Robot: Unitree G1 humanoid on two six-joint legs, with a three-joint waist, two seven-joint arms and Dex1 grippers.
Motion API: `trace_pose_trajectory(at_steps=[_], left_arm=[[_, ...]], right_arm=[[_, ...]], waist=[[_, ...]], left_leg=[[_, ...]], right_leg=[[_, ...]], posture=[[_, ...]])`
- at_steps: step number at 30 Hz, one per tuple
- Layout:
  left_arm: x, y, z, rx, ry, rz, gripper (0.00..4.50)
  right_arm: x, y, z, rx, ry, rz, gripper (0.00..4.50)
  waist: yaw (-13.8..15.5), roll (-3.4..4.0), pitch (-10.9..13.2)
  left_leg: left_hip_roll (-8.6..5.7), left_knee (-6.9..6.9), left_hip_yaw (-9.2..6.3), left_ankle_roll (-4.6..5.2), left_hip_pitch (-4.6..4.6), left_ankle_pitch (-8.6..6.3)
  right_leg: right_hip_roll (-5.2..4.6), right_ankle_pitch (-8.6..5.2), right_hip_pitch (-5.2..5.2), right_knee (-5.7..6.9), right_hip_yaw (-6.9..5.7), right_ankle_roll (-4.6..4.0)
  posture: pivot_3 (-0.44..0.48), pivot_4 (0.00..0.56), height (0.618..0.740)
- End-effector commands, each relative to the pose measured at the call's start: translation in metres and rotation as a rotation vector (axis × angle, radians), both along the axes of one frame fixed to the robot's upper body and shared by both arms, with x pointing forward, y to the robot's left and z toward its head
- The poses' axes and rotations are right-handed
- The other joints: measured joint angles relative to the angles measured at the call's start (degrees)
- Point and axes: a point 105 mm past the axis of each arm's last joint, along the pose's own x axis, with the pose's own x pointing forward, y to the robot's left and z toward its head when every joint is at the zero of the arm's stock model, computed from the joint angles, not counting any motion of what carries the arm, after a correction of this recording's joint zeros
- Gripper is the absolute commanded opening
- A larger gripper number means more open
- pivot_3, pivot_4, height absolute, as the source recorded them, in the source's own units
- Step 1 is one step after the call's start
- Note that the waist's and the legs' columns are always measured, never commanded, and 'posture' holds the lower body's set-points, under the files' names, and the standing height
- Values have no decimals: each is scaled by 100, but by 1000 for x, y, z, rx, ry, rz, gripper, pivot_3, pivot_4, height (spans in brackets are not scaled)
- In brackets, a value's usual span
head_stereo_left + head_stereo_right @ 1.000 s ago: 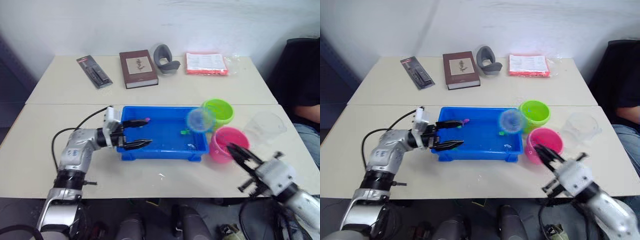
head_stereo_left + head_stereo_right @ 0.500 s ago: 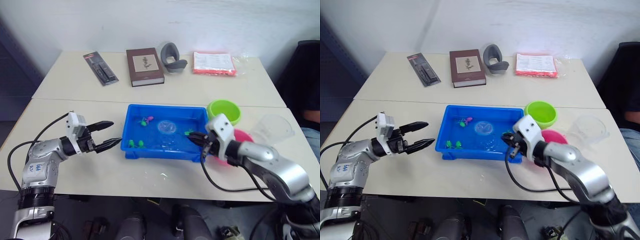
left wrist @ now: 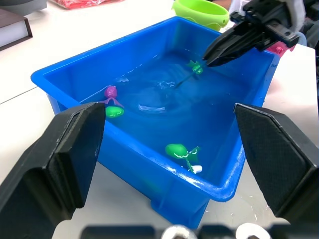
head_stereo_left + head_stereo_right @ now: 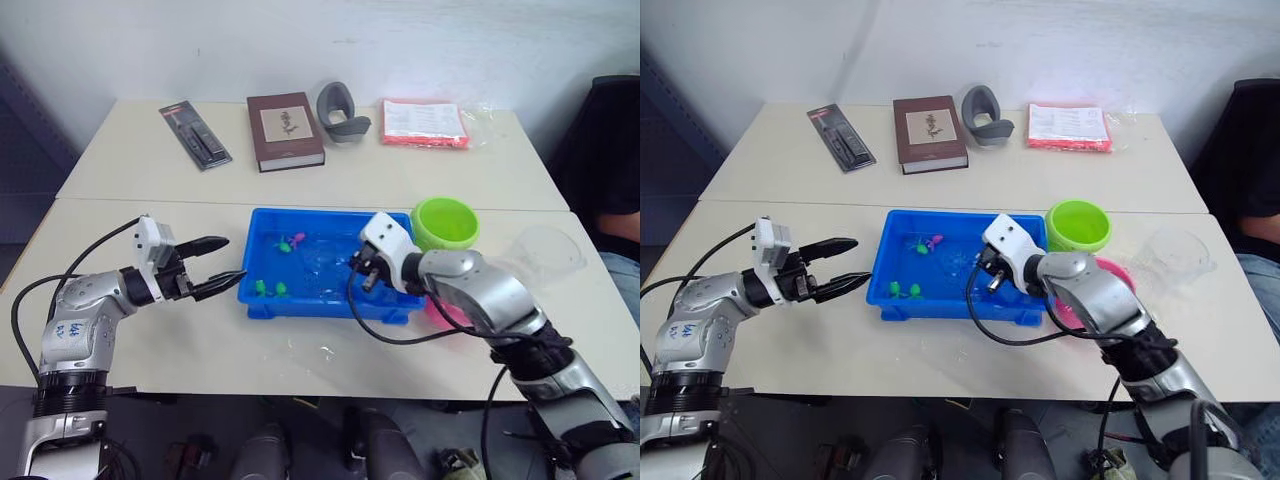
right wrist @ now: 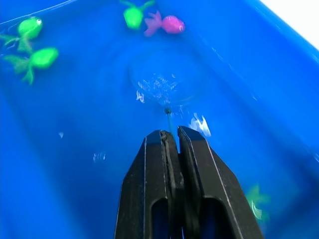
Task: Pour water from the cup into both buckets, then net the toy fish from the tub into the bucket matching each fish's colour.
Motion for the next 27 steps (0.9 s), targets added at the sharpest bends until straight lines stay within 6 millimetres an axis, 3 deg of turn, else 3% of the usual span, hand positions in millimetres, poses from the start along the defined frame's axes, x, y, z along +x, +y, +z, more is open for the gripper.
trace_pose_trajectory(at_steps=[1,12,27], left_arm=[[0,-2,15,31,-55,-13,4436],[-1,-2,13,39,-47,-15,4436],[-2,-8,12,31,-45,-37,4436]], right_arm=[[6,7,15,21,-76,15,0],[2,12,17,89,-155,53,0],[-23,-1,14,48,-266,175,0]], waist=[[0,0,0],[-6,0,0],[-3,0,0]], left_leg=[[0,0,0,-1,-3,0],[0,0,1,-1,-8,0],[0,0,2,-1,-7,0]], right_leg=[[0,0,-2,0,-1,0],[1,1,-4,-6,-3,2],[3,1,-4,-7,-3,3]], posture=[[0,150,740],[0,150,740],[0,150,740]])
